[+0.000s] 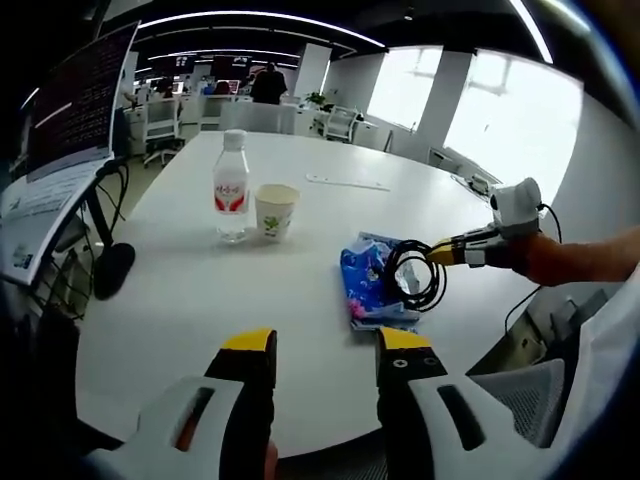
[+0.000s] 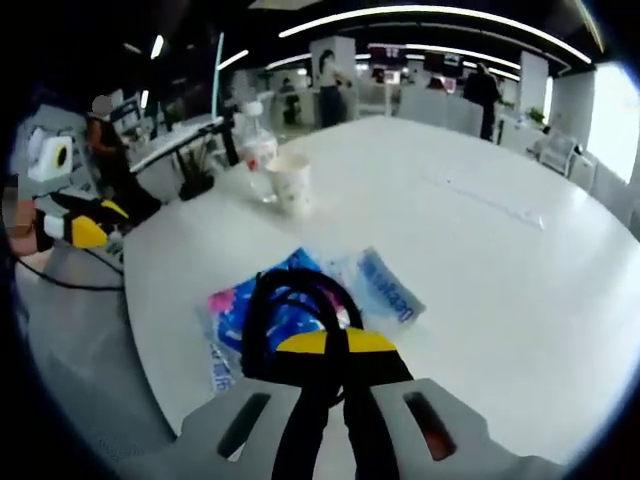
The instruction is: Arrange the tabletop items into an orderly group along one side of the table until the central work area is clear of visible clutter.
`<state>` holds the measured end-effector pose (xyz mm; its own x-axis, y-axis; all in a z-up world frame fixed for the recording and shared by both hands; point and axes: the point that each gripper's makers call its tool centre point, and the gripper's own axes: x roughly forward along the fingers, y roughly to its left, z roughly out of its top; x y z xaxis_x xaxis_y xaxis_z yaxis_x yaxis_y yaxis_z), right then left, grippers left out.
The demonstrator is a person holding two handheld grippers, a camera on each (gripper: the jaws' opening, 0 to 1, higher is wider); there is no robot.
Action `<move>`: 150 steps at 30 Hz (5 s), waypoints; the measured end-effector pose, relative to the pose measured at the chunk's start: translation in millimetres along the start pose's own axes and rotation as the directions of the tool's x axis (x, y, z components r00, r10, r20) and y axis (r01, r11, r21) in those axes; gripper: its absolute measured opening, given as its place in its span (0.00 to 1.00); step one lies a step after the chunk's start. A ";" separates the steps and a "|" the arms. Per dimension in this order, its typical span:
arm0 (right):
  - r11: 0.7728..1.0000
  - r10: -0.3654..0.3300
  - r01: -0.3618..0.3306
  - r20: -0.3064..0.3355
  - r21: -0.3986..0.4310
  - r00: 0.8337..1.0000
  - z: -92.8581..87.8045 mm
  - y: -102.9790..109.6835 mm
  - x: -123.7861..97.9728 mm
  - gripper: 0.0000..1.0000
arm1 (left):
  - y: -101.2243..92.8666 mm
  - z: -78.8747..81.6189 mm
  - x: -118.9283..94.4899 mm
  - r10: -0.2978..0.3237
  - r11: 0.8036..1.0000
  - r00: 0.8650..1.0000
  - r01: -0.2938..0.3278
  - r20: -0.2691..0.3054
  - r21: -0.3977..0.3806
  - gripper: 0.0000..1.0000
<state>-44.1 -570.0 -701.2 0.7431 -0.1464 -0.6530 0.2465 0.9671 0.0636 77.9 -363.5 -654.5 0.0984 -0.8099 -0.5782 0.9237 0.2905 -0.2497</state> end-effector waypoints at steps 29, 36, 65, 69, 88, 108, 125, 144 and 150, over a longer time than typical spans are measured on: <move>0.999 -0.048 0.049 0.073 -0.005 0.996 14.9 -2.6 -38.8 0.00 | -2.5 -1.1 4.2 -0.025 1.000 1.000 0.025 -0.008 0.011 0.38; 0.998 -0.064 0.064 0.099 0.004 0.993 22.1 -4.7 -52.0 0.00 | -3.2 -1.4 5.4 -0.028 1.000 1.000 0.028 -0.010 0.012 0.38; 0.957 -0.257 0.244 0.071 0.158 0.964 -9.2 -86.0 -95.6 0.00 | -11.3 -1.8 7.7 -0.046 0.999 0.999 0.046 -0.019 0.027 0.38; 0.955 -0.256 0.243 0.063 0.171 0.965 -12.4 -85.8 -91.8 0.00 | -10.7 -3.8 7.7 -0.044 0.999 0.999 0.044 -0.023 0.025 0.38; 0.942 -0.252 0.246 -0.005 0.230 0.968 -33.8 -92.3 -69.7 0.00 | -1.0 -5.2 2.3 -0.011 1.000 1.000 0.012 -0.021 0.009 0.38; 0.928 -0.257 0.277 -0.110 0.248 0.960 -73.0 -103.7 -55.7 0.00 | -2.8 -3.6 3.1 -0.007 1.000 1.000 0.007 -0.019 0.010 0.38; 0.930 -0.238 0.272 -0.158 0.249 0.958 -91.6 -109.0 -47.2 0.01 | -6.0 -6.4 3.2 -0.006 1.000 1.000 0.006 -0.026 0.002 0.38; 0.935 -0.222 0.261 -0.179 0.240 0.958 -102.9 -121.3 -47.1 0.02 | -15.9 -3.9 9.1 -0.023 1.000 0.999 0.023 -0.028 0.006 0.38; 0.940 -0.216 0.256 -0.188 0.228 0.958 -103.3 -122.7 -48.0 0.10 | -19.0 -6.5 10.1 -0.027 1.000 0.999 0.027 -0.033 0.002 0.38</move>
<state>-174.2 -660.1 -755.7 0.5422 -0.3098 -0.7810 0.5633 0.8237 0.0643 59.0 -373.9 -660.7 0.0610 -0.8005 -0.5963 0.9270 0.2670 -0.2635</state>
